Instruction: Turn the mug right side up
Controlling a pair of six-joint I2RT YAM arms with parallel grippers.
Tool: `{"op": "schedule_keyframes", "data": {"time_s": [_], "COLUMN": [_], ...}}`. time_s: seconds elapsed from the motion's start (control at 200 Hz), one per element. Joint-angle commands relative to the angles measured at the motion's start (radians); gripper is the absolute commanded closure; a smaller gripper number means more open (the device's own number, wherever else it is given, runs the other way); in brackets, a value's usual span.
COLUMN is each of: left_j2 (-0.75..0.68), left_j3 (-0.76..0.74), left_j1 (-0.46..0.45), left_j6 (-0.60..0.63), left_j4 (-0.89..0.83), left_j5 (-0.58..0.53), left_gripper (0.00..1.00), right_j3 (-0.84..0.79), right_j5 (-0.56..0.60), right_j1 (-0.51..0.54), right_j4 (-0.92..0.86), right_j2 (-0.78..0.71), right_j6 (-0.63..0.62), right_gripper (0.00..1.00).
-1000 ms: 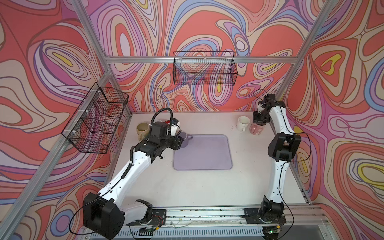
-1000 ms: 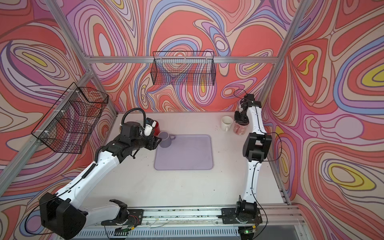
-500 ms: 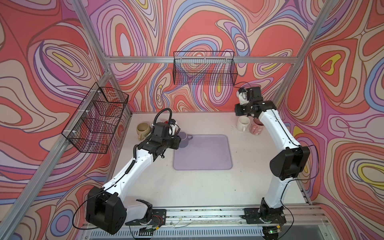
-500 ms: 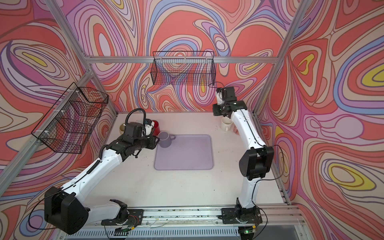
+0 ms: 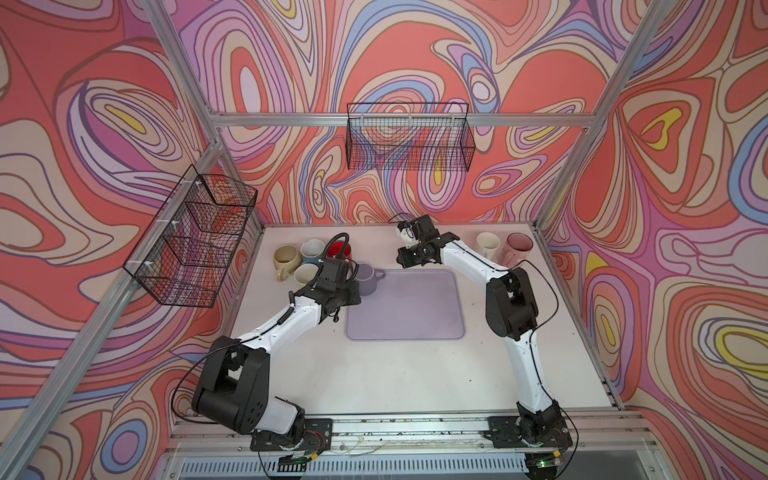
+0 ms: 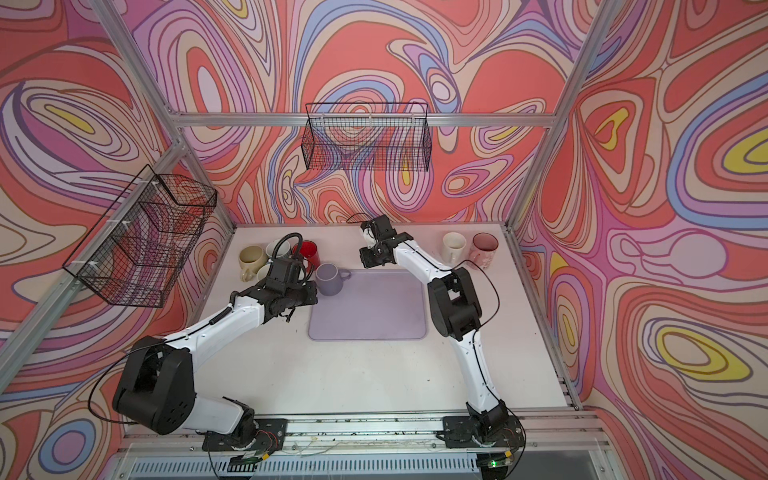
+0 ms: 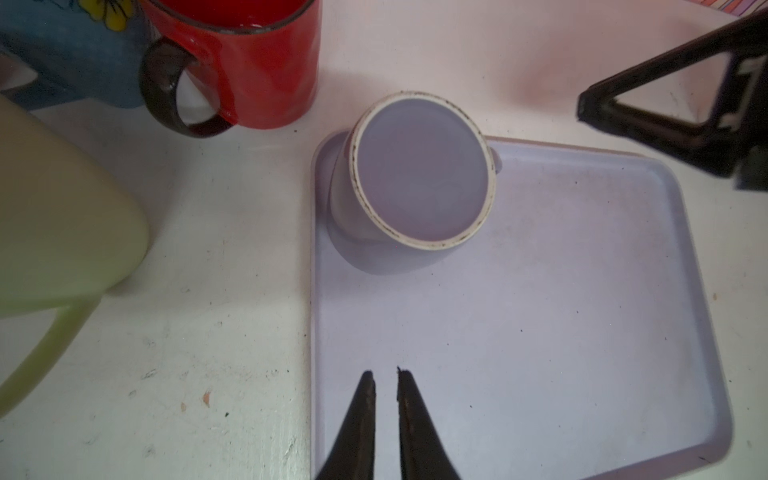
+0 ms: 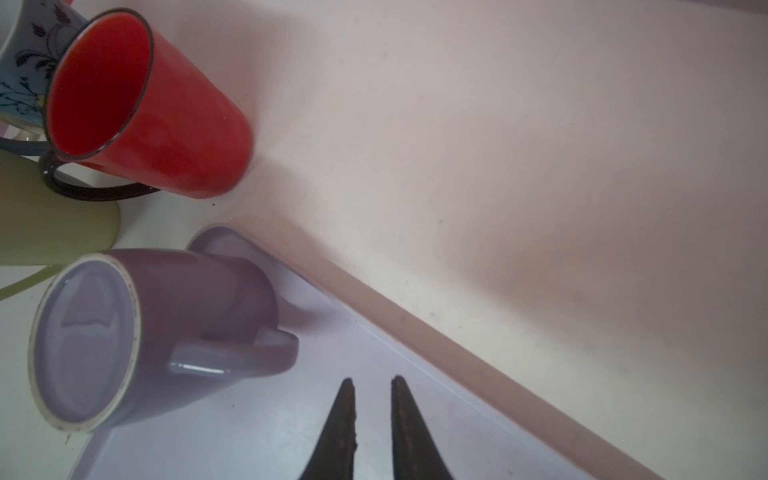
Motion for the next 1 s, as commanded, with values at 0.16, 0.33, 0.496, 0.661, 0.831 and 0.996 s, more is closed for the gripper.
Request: {"op": "schedule_keyframes", "data": {"time_s": [0.16, 0.33, 0.496, 0.661, 0.831, 0.996], "left_j2": [0.094, 0.139, 0.202, 0.263, 0.304, 0.306], "left_j3": [0.018, 0.017, 0.067, 0.113, 0.128, 0.11], "left_j1": [0.012, 0.033, 0.04, 0.04, 0.04, 0.04], "left_j6": [-0.035, -0.032, -0.002, -0.009, -0.054, -0.059], "left_j4": [0.107, 0.161, 0.176, 0.217, 0.279, 0.304], "left_j5": [-0.04, -0.031, -0.003, 0.013, 0.083, 0.096], "left_gripper": [0.88, 0.88, 0.88, 0.89, 0.89, 0.89], "right_j3": [0.098, 0.12, 0.053, -0.041, -0.189, -0.269], "right_j5": [-0.082, -0.098, -0.11, -0.143, -0.157, -0.167], "right_j1": [0.051, 0.082, 0.089, 0.098, 0.107, 0.126], "right_j4": [0.095, 0.093, 0.093, 0.118, 0.178, 0.225], "right_j2": [0.118, 0.147, 0.097, 0.028, -0.047, -0.089], "right_j6": [0.092, 0.091, 0.066, 0.059, 0.096, 0.142], "right_gripper": [0.84, 0.84, 0.85, 0.87, 0.88, 0.88]}}
